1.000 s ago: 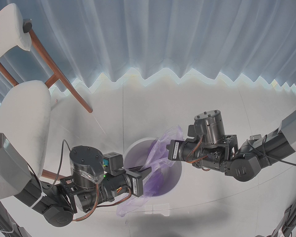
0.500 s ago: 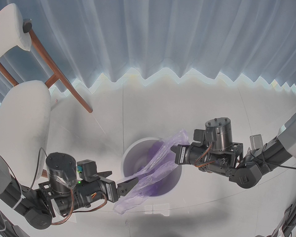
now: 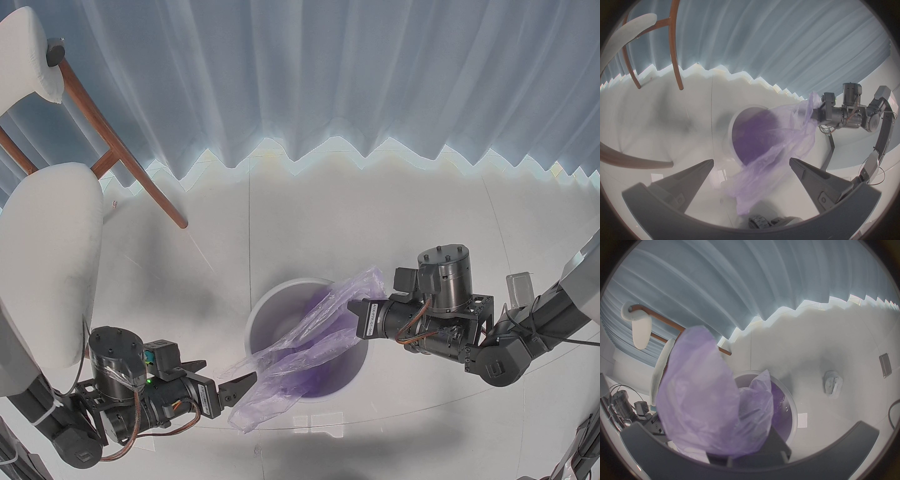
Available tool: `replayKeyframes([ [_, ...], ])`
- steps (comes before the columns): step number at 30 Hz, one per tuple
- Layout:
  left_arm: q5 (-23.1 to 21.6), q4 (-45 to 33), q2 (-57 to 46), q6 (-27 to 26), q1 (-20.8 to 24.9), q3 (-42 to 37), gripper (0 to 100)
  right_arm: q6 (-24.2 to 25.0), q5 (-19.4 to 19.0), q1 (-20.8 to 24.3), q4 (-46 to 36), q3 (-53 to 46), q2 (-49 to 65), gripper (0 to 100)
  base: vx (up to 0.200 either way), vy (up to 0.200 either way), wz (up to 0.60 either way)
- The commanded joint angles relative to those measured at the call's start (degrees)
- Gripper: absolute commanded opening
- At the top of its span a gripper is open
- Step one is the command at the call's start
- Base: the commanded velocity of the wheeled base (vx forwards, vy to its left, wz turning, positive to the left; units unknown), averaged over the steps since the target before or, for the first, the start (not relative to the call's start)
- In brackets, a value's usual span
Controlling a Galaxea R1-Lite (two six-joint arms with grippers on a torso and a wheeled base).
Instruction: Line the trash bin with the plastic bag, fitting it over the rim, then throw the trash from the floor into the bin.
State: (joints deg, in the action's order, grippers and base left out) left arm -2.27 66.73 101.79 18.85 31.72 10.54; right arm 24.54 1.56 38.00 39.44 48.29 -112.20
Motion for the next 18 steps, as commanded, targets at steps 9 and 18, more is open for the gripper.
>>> replayKeyframes([
  [9, -0.7, 22.0, 20.7, -1.4, -2.7, -0.6, 100, 0.2, 0.0, 0.1, 0.1, -0.1, 0.4, 0, 0.0, 0.0, 0.0],
  [18, -6.4, 22.0, 21.0, -1.4, -2.5, -3.2, 100, 0.3, 0.1, 0.1, 0.1, -0.4, 0.0, 0, 0.0, 0.0, 0.0],
])
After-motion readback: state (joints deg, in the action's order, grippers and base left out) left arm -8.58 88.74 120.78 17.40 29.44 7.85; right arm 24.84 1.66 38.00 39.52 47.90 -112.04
